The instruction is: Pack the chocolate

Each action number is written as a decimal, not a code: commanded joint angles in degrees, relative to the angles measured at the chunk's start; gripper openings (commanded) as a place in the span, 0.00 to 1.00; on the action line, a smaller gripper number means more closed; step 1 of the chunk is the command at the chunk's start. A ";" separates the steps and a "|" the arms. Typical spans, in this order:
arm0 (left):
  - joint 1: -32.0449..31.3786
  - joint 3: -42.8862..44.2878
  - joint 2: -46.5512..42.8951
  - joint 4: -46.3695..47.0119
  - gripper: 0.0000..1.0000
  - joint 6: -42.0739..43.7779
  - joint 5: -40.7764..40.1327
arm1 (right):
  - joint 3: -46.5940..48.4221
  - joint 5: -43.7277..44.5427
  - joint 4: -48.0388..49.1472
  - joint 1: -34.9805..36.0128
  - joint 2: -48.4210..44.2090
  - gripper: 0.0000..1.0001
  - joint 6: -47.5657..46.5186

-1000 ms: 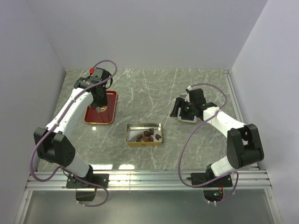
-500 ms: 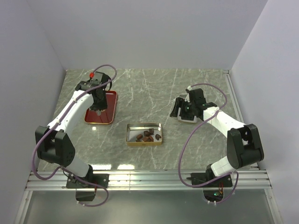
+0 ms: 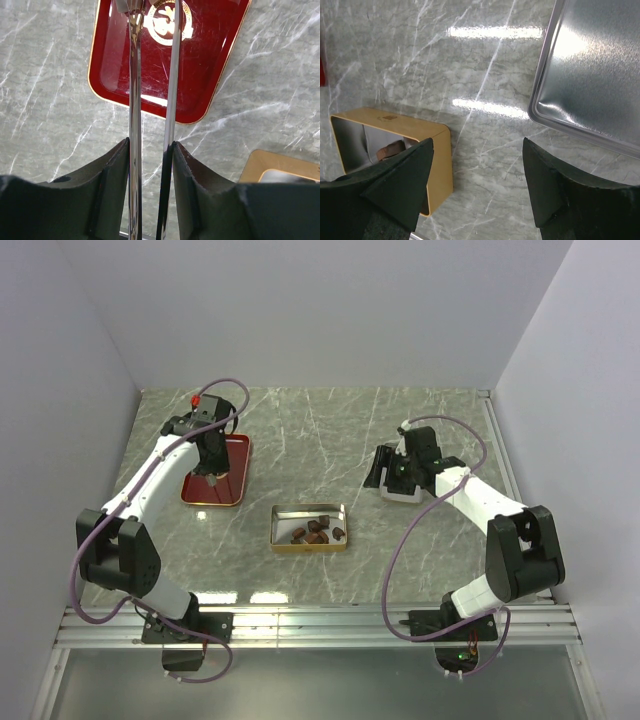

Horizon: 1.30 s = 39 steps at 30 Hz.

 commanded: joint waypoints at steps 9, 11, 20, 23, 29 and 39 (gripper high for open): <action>1.12 -0.23 0.48 2.91 0.43 1.64 -0.30 | 3.70 0.46 -0.53 0.45 1.47 0.79 -1.03; 1.21 -0.41 0.74 3.17 0.43 1.73 -0.21 | 3.79 0.46 -0.52 0.45 1.74 0.78 -1.11; 1.47 -1.11 1.71 3.17 0.41 2.43 0.06 | 4.14 0.37 -0.70 0.45 2.35 0.79 -1.20; 1.47 -1.38 1.36 3.35 0.38 2.78 0.15 | 4.05 0.46 -0.70 0.45 2.44 0.79 -1.29; 1.56 -1.55 0.04 4.05 0.33 4.10 1.20 | 4.14 0.37 -0.79 0.45 2.44 0.79 -1.20; 1.47 -1.55 -4.35 3.17 0.31 5.60 5.41 | 3.53 0.54 -0.53 0.45 1.74 0.79 -0.94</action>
